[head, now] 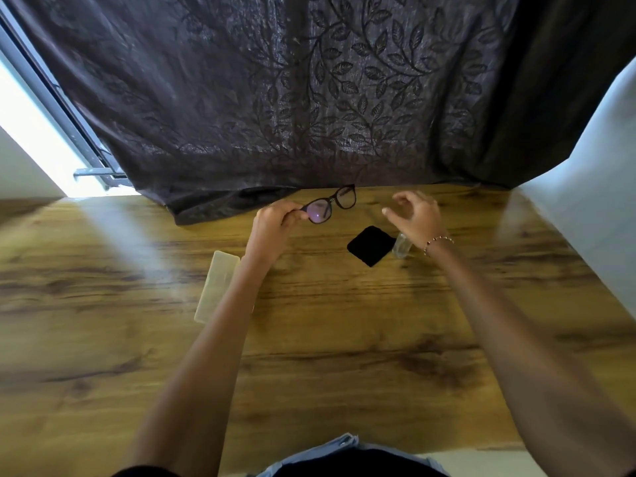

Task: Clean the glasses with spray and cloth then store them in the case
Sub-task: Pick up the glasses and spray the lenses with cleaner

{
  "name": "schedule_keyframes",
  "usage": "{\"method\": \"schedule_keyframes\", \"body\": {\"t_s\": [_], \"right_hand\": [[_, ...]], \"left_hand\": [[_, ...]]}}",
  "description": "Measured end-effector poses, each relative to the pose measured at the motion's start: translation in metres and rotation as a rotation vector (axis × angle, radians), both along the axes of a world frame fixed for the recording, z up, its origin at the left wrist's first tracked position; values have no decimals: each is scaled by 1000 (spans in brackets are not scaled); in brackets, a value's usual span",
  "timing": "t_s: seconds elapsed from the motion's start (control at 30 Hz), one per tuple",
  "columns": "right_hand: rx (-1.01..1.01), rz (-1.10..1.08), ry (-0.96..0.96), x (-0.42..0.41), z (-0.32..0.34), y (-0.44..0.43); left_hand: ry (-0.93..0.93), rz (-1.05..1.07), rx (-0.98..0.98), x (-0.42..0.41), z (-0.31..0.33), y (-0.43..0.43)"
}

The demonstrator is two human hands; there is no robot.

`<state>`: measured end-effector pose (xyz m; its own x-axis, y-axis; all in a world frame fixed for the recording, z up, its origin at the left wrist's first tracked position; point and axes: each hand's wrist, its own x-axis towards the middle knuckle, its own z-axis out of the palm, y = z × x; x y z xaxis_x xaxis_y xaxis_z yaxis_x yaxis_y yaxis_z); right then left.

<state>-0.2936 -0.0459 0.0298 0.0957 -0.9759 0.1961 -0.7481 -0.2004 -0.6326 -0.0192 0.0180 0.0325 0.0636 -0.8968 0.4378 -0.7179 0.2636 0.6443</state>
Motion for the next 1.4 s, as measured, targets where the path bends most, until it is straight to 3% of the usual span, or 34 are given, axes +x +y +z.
{"method": "schedule_keyframes", "body": {"t_s": [0.23,0.53,0.83,1.4], "right_hand": [[55,-90,-178,-16,-48,32],[-75,-125,-188,-7,-62,39],[-278,100,-262,53,-22,77],[-246,202,-91,111,3,88]], "left_hand": [[21,6,20,-7,-1,-1],[48,-1,72,-8,-7,5],[145,-1,102,-8,-9,13],[117,15,-52,-10,-6,34]]}}
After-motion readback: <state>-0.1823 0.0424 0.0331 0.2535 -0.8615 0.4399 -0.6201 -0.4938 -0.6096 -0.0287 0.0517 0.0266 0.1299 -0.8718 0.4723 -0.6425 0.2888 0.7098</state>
